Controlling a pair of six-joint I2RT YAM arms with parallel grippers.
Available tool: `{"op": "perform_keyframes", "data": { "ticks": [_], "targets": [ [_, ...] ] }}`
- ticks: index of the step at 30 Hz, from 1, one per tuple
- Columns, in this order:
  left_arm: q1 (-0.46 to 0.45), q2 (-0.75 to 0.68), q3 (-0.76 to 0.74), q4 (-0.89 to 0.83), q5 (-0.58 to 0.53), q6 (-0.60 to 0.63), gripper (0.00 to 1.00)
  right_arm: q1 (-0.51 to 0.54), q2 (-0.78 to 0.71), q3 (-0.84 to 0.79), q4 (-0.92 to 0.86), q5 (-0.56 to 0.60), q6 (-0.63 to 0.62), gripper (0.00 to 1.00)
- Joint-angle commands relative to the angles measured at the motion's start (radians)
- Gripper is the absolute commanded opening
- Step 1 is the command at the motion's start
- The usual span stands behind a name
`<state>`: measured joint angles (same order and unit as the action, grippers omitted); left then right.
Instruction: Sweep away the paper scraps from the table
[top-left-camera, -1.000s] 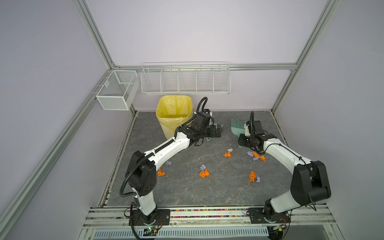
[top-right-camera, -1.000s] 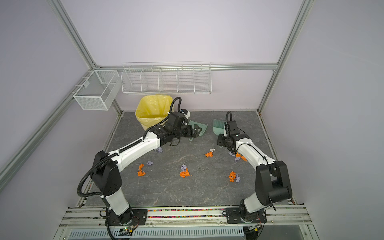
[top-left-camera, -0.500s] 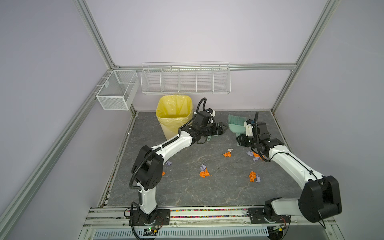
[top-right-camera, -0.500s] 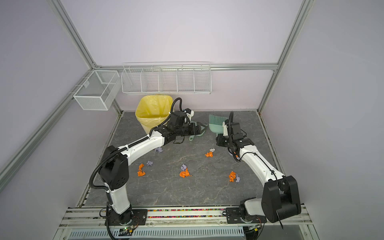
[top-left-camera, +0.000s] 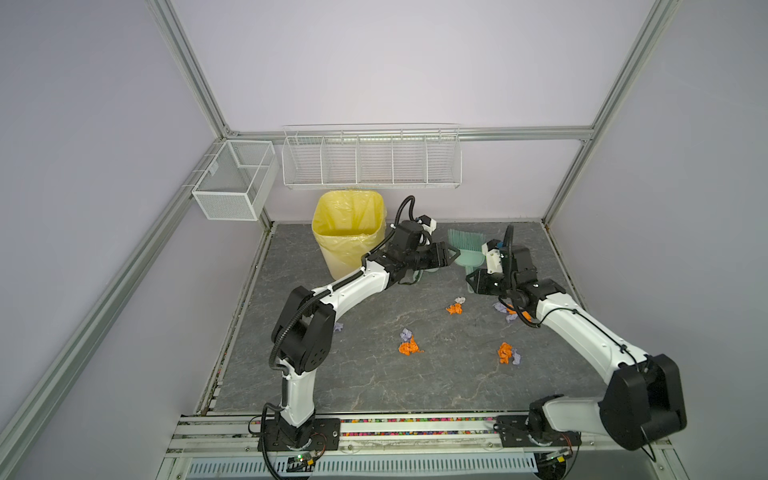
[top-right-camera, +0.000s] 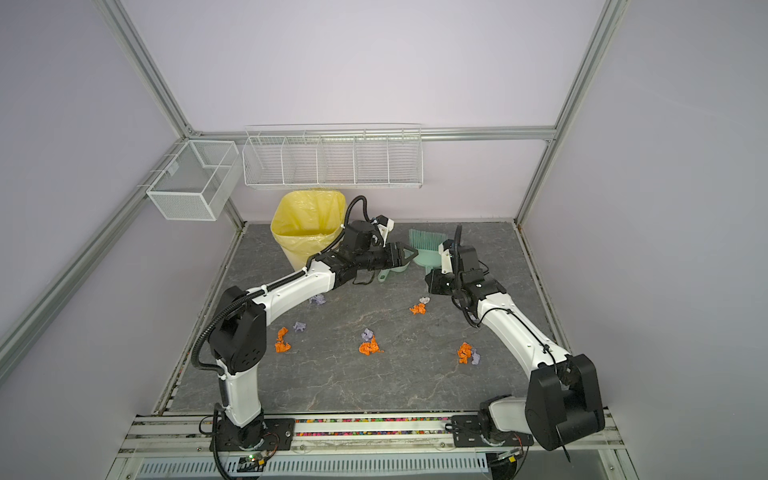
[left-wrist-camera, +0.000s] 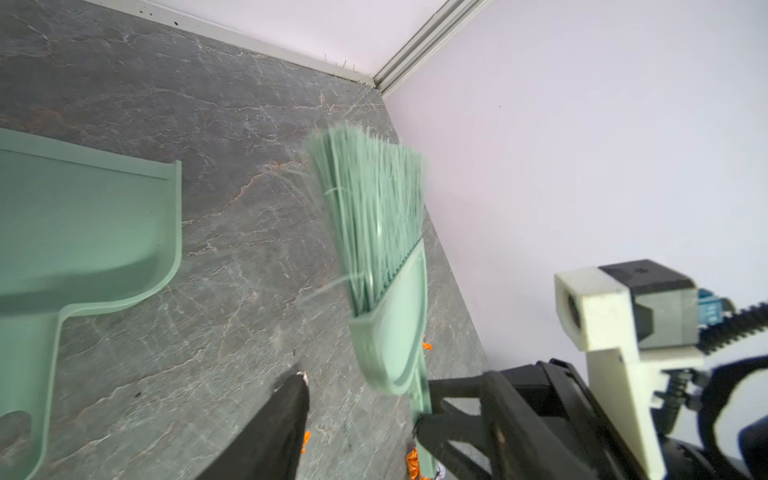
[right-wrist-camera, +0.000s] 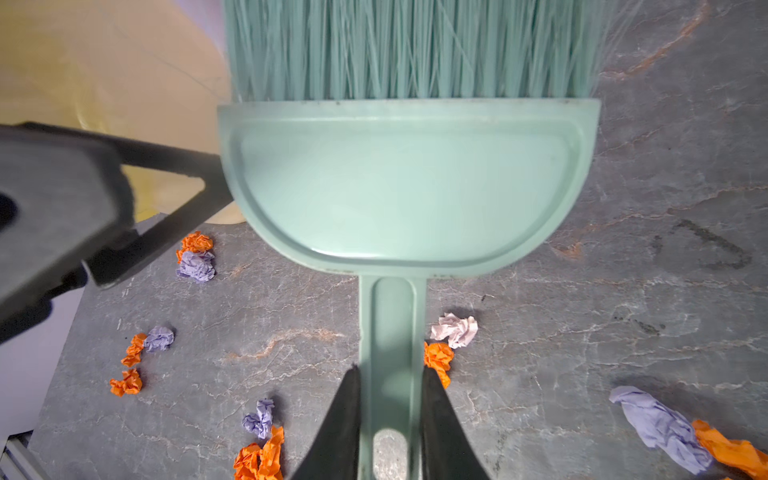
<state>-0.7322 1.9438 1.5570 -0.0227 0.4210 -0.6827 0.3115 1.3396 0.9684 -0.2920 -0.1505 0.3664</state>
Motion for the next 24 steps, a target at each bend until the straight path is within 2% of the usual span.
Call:
{"op": "perform_keyframes", "data": {
  "ticks": [1, 11, 13, 20, 24],
  "targets": [
    [0.002, 0.026, 0.029, 0.053, 0.021, -0.029, 0.63, 0.018, -0.031, -0.015, 0.039, -0.011, -0.001, 0.07],
    [0.001, 0.029, 0.011, 0.080, 0.024, -0.047, 0.49, 0.039, -0.039, -0.008, 0.040, -0.012, 0.005, 0.07],
    [-0.001, 0.030, 0.007, 0.085, 0.019, -0.055, 0.43, 0.045, -0.040, -0.006, 0.035, -0.006, 0.008, 0.07],
    [-0.023, 0.028, -0.009, 0.092, -0.002, -0.062, 0.39, 0.054, -0.049, -0.006, 0.024, -0.014, 0.010, 0.07],
    [-0.028, 0.029, -0.013, 0.100, -0.005, -0.066, 0.33, 0.055, -0.044, 0.008, 0.008, -0.020, 0.000, 0.07]
  ]
}}
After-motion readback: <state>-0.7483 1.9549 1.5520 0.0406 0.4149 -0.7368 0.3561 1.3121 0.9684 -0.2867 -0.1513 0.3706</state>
